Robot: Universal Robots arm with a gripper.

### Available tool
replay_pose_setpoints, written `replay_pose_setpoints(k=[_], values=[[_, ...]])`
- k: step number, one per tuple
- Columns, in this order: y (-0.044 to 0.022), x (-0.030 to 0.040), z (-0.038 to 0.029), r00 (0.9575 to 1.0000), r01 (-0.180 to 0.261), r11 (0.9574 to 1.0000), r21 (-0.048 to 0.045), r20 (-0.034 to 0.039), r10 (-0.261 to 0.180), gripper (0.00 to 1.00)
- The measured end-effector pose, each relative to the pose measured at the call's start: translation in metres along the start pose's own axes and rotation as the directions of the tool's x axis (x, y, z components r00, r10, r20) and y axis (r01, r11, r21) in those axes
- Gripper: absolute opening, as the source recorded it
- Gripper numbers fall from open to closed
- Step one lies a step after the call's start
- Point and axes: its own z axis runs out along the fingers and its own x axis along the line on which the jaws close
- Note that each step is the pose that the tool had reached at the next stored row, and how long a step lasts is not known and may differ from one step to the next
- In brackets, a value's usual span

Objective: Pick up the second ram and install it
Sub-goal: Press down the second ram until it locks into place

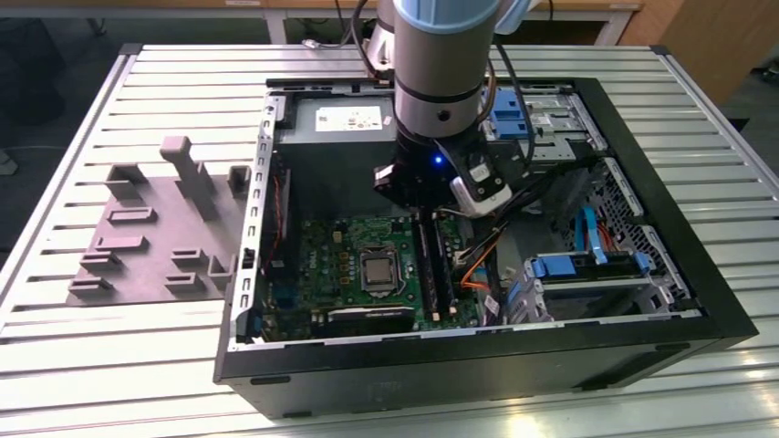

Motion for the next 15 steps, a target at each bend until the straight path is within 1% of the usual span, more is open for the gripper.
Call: replay_pose_setpoints(k=[15], values=[[0.0007,0.0004,0.0046,1.0,0.0,1.0,-0.0001,0.0,0.0,0.11]])
